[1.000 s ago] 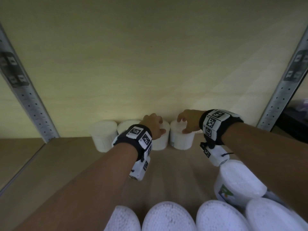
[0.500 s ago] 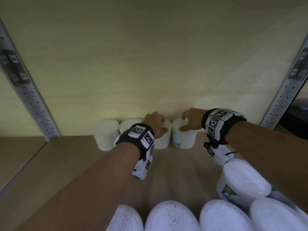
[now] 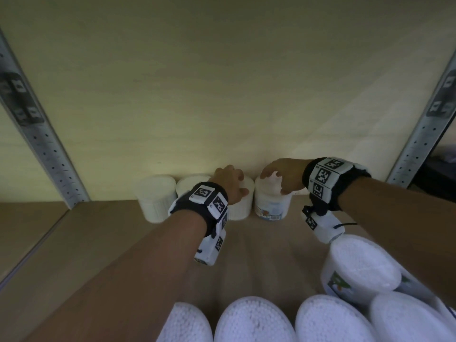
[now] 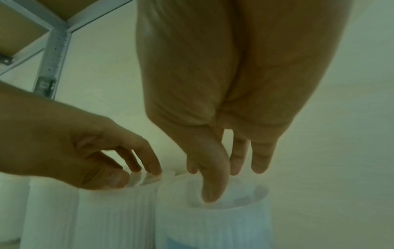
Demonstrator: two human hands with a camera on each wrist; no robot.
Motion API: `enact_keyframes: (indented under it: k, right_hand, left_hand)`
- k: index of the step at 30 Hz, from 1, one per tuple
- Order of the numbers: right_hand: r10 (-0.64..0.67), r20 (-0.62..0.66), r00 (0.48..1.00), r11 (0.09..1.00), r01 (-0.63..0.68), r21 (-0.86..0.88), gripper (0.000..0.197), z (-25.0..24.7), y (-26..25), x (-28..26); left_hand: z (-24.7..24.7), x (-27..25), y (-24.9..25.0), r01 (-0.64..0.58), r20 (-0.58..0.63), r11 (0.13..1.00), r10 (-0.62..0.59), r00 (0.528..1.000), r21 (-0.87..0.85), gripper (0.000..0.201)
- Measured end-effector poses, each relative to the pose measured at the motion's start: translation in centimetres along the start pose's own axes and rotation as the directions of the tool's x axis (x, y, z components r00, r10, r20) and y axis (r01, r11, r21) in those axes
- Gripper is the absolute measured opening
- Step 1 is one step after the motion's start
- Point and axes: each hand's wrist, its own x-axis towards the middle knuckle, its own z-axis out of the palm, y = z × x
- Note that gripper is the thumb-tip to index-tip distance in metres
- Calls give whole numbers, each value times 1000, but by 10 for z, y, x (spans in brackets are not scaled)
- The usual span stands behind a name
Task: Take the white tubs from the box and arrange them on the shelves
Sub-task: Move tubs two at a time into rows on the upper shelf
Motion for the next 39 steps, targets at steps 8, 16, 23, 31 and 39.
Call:
enact_keyframes:
  k: [8,16,23,31,39]
  right_hand:
    - [172,-53,984,985,-173,-25,66,4,1,9]
    - [155,-37,987,987,-156,-32,64,6,0,10]
    - [77,0,997,997,-77,14,57,1,3,3]
    - [113,-45,993,993,-113,-14,57,1,0,5]
    - [133,-44,990,989,-136,-61,67,7,0,10]
  left_hand:
    - [0,-1,0,-2,-3,1000,2,1000,-15,50]
    - [0,-1,-1,-1,-4,999,1,1000,-37,48]
    - [1,0,-2,2,-14,998,-3,1000,-55,49]
    - [3,-1,-2,7,-22,997,-9,1000,-82,46]
    - [3,-1,-2,4,-23,997,-6,1000,-71,48]
